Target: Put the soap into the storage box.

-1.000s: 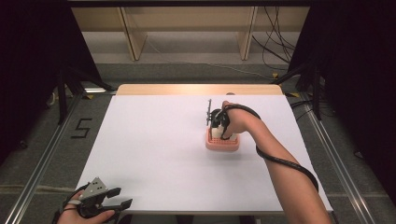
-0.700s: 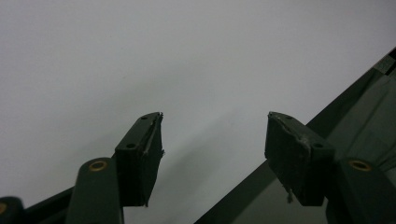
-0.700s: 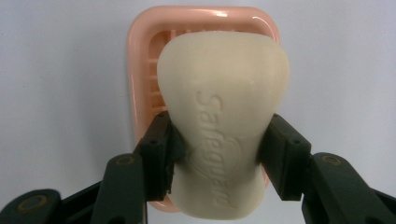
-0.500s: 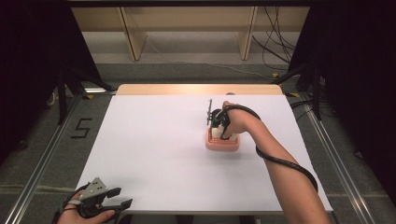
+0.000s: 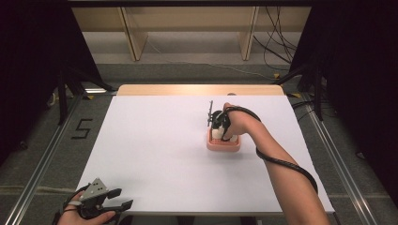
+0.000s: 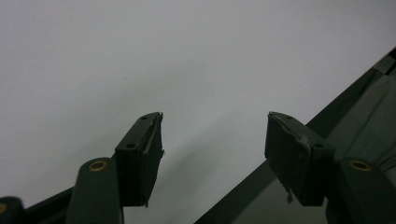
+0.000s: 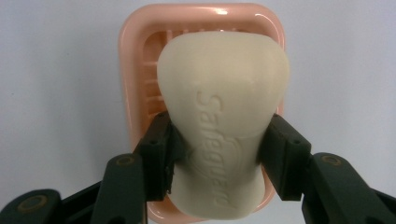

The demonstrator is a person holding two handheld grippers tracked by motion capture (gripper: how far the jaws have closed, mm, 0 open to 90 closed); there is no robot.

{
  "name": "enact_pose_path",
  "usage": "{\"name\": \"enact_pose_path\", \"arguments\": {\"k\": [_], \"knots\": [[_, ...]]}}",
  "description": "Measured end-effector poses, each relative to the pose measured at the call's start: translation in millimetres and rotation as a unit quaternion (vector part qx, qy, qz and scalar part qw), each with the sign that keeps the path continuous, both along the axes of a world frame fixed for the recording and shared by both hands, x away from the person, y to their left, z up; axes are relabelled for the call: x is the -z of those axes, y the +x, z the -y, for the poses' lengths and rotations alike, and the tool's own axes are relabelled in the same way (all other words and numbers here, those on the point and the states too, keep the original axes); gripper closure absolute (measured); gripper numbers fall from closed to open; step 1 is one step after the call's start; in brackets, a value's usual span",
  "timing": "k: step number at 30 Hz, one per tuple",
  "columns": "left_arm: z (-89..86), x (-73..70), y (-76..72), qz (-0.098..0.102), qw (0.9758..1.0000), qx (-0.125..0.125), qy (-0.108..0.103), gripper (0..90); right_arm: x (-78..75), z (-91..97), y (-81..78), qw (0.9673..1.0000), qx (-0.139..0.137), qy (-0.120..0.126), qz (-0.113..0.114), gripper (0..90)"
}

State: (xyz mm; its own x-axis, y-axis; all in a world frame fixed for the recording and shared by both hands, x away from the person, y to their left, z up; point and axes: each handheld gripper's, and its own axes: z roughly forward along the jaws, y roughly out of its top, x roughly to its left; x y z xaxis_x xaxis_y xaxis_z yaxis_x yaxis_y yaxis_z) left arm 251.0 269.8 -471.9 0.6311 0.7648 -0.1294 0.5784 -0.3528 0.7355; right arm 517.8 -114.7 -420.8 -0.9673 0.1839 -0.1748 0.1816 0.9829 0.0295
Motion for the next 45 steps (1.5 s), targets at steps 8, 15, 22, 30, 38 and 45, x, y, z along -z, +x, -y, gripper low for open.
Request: {"name": "enact_pose_path", "arguments": {"k": [8,15,22,30,38,45], "knots": [[0.2,-0.1,-0.1,0.0,1.0,0.0,0.0,36.3,3.9,0.7,4.0,0.9998,-0.019,0.007,-0.004,50.5],[0.5,0.0,-0.4,-0.001,1.0,-0.001,-0.001,36.3,5.9,0.4,5.0,0.9999,-0.015,0.005,-0.005,50.5],[1.3,0.2,-0.6,0.001,1.0,-0.004,-0.006,36.4,7.2,-0.1,5.6,0.9998,-0.016,0.006,-0.007,50.5],[1.3,0.1,-0.5,0.002,1.0,-0.003,-0.006,36.4,6.9,-1.6,6.2,0.9999,-0.012,0.005,-0.007,50.2],[1.4,0.0,-0.7,0.001,1.0,-0.003,-0.006,36.3,8.0,-1.1,6.2,0.9999,0.002,0.008,-0.011,49.4],[2.2,0.3,-0.4,0.0,1.0,-0.003,-0.006,36.3,-3.4,1.6,4.4,0.9978,0.05,0.04,-0.014,43.8]]}}
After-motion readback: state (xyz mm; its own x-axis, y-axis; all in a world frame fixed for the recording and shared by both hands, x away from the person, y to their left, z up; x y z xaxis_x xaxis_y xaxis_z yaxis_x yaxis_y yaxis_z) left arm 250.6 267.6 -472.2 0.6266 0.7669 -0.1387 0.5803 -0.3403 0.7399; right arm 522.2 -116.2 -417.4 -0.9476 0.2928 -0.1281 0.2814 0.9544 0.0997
